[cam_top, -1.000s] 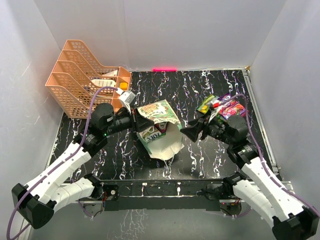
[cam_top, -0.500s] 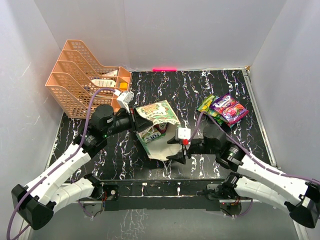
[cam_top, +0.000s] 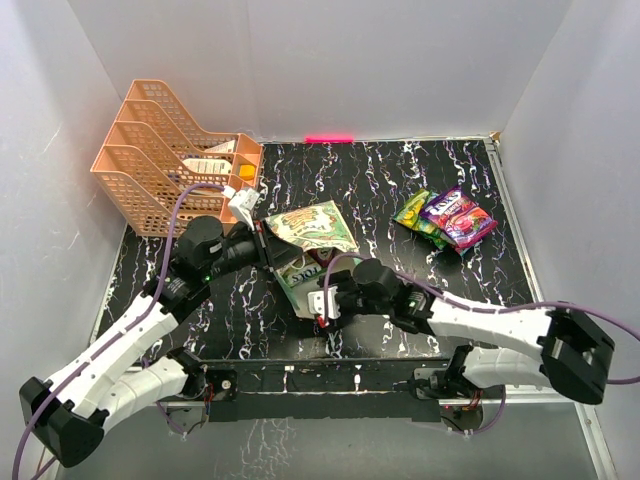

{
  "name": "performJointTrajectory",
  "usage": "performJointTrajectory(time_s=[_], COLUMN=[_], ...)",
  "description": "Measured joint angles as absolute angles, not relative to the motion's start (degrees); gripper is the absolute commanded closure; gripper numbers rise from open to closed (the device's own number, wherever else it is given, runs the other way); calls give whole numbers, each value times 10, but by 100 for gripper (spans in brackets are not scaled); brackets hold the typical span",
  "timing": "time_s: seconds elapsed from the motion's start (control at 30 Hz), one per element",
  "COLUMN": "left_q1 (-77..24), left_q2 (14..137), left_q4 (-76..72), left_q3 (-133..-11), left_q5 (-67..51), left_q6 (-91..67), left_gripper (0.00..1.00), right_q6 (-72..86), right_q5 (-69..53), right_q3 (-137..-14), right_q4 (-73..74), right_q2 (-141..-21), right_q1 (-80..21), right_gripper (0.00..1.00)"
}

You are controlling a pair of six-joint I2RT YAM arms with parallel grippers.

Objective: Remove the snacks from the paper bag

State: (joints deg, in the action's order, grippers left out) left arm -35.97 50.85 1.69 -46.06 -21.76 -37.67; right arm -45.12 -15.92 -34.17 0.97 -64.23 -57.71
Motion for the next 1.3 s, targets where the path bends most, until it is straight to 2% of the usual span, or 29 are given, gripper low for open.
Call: performJointTrajectory(time_s=[0.3,0.4,0.7,0.9,0.97,1.0,1.1,1.3], left_q1=[-360,-360,-360,-360,-360,-360,-360,-360], left_q2=[516,516,533,555,560,561,564,560], left_q4=[55,59,69,67,70,70,78,106], left_q3=[-484,-484,-512,-533,-536,-537,-546,-556], left_q5=[-216,-216,-230,-246,-249,-249,-249,-247], left_q6=[-374,-374,-375,-375,-375,-375,-380,-390], left_gripper=[100,100,100,100,100,100,100,100], right_q6=[-529,-550,-585,-605,-611,-614,-619,-580], right_q5=[-93,-86,-66,-50,-46,-45,-40,-43], right_q3=[-340,-343,-333,-330,-330,-330,-332,-329], right_q4=[-127,-164,-258,-338,-363,-373,-394,-418], right_q2=[-740,-777,-856,-917,-933,-941,-963,-964], right_q1=[-578,-578,-578,-578,-578,-577,-576,-575], right_gripper=[32,33,27,28,33,39,67,88])
